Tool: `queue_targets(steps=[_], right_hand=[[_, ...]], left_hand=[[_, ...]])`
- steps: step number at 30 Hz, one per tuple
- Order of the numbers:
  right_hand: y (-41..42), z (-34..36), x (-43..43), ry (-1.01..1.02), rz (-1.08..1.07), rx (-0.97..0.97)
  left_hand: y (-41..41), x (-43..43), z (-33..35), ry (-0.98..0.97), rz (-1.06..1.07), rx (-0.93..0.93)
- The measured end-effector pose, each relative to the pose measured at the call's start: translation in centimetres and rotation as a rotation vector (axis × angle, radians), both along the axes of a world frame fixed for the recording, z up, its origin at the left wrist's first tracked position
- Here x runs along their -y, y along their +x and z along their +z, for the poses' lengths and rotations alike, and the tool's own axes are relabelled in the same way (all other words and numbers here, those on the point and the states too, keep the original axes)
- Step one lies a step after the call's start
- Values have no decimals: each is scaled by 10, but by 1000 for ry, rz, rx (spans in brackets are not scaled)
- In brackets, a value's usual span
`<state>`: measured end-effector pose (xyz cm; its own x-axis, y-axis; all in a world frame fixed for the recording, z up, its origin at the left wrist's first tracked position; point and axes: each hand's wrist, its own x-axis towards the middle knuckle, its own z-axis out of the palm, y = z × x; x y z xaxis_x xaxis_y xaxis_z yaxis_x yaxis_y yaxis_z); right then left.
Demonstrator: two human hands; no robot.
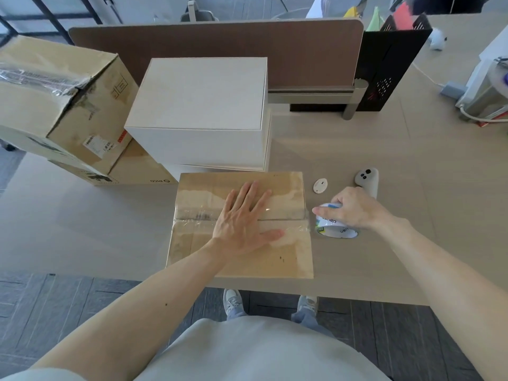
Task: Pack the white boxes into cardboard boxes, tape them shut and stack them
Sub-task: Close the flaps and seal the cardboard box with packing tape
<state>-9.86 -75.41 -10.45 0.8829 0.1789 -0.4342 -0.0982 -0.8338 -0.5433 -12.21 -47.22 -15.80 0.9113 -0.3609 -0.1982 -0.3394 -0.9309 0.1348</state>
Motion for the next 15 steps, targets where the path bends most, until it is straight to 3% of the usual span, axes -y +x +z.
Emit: queue_targets(steps=[15], right_hand=[[9,-38,5,-41,52,-76]], left_hand=[[0,1,2,42,2,-5]])
